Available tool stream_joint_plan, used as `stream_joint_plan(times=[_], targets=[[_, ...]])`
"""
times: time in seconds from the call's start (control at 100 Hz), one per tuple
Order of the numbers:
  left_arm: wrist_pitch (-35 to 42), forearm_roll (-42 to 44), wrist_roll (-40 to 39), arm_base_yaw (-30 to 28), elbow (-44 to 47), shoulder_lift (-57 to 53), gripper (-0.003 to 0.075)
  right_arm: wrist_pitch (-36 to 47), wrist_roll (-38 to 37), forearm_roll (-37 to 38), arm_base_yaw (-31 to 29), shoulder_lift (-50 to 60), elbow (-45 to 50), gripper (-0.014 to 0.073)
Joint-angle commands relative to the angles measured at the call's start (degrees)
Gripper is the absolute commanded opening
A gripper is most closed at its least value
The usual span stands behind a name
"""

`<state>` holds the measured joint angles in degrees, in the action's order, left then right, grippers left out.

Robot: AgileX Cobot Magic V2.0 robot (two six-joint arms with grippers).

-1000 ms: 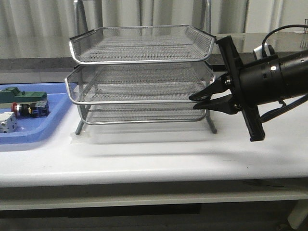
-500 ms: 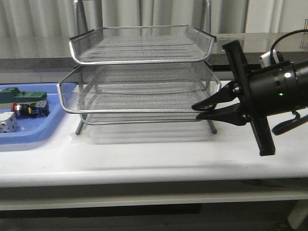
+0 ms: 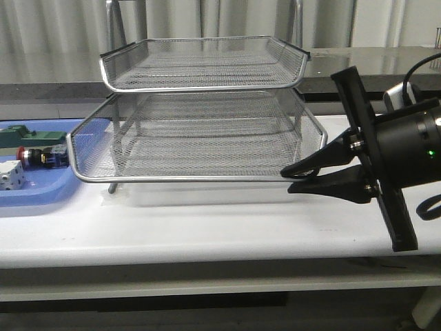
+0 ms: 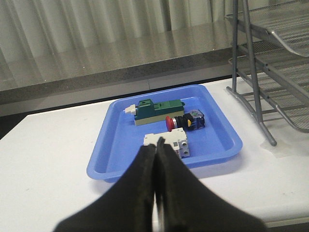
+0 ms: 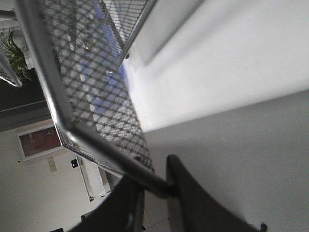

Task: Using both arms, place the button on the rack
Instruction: 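Pull the middle wire tray out toward the robot with the right gripper, then open the right gripper and withdraw it from the tray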

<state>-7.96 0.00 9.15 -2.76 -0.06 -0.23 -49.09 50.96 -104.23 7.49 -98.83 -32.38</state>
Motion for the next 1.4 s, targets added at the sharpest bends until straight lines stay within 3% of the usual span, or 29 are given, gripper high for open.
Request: stream_joint_plan(times=[0.0, 0.35, 0.69, 1.04, 1.18, 1.39], targets=[[4.5, 0.0, -0.1, 0.3, 3.1, -1.8, -0.0021, -0.4, 2.3, 8.0, 0.7, 1.6, 1.0, 0.0], [4.5, 0.0, -0.1, 0.3, 3.1, -1.8, -0.0021, -0.5, 2.9, 8.0, 0.7, 1.6, 1.0, 0.0009], [4.5, 0.0, -0.1, 0.3, 3.1, -1.8, -0.0021, -1.9, 3.5, 8.0, 0.7, 1.6, 1.0, 0.0339], [4.5, 0.0, -0.1, 0.3, 3.1, -1.8, -0.0021, -0.8, 4.7, 9.1, 0.5, 8.7, 1.2, 0.0361], [4.5, 0.0, -0.1, 0.3, 3.1, -1.8, -0.0021, 3.5, 0.0, 16.5, 0.5, 14.2, 1.2, 0.0361], [4.5, 0.0, -0.1, 0.3, 3.1, -1.8, -0.0021, 8.7, -13.9, 35.6, 0.5, 25.0, 1.1, 0.0361]])
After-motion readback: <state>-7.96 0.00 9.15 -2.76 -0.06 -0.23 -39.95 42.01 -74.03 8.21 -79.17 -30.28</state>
